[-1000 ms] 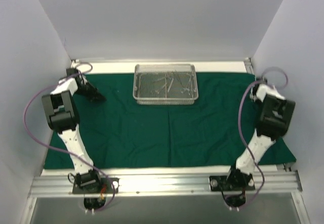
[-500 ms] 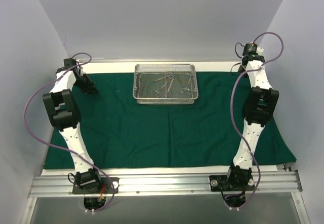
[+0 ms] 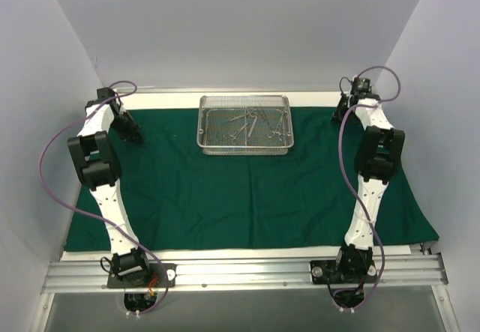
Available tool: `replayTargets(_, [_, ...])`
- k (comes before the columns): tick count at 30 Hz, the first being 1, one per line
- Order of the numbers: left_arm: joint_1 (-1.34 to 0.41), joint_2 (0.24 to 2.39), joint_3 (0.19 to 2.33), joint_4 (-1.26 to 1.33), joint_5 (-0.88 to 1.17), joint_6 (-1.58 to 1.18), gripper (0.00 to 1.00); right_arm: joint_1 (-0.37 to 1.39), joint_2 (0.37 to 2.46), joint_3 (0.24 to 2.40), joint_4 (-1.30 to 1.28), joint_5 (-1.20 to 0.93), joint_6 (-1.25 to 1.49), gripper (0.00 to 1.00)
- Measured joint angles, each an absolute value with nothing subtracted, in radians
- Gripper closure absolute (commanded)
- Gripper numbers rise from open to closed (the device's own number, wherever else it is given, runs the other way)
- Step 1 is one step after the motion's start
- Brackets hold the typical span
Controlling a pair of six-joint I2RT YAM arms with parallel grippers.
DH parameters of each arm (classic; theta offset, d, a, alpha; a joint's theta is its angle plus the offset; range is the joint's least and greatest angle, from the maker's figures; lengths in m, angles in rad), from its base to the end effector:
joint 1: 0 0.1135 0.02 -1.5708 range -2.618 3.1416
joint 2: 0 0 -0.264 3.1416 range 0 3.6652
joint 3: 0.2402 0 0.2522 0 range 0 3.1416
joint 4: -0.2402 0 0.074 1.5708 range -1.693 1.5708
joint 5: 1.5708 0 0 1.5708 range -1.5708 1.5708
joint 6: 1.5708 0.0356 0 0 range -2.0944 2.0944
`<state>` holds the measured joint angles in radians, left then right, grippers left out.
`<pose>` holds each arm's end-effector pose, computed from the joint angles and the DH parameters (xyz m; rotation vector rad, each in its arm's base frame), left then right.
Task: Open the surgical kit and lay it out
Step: Smooth out the surgical kit at the center of the board.
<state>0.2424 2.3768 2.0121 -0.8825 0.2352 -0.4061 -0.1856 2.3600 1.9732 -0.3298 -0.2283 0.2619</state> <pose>0.4828 0.1108 0.1620 -0.8456 2.6865 -0.3692 0.5311 -0.0915 0.1912 0.3899 2.2494 0.3007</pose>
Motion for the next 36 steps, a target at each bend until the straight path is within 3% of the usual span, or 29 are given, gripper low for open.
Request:
replayTargets(15, [0.261,2.267,1.821,-0.881,0.207,-0.447,0.98,-0.199,2.520,2.110,-0.236,-0.350,0.401,1.00])
replayTargets(23, [0.286,2.217,1.773,-0.904,0.145,-0.452,0.98,-0.216,2.445,1.950,-0.139,-0.390,0.419,1.00])
replayTargets(36, [0.323,2.501,2.224,-1.143,0.196,-0.436,0.98,-0.221,2.426,1.909,-0.126,-0.437,0.412,1.00])
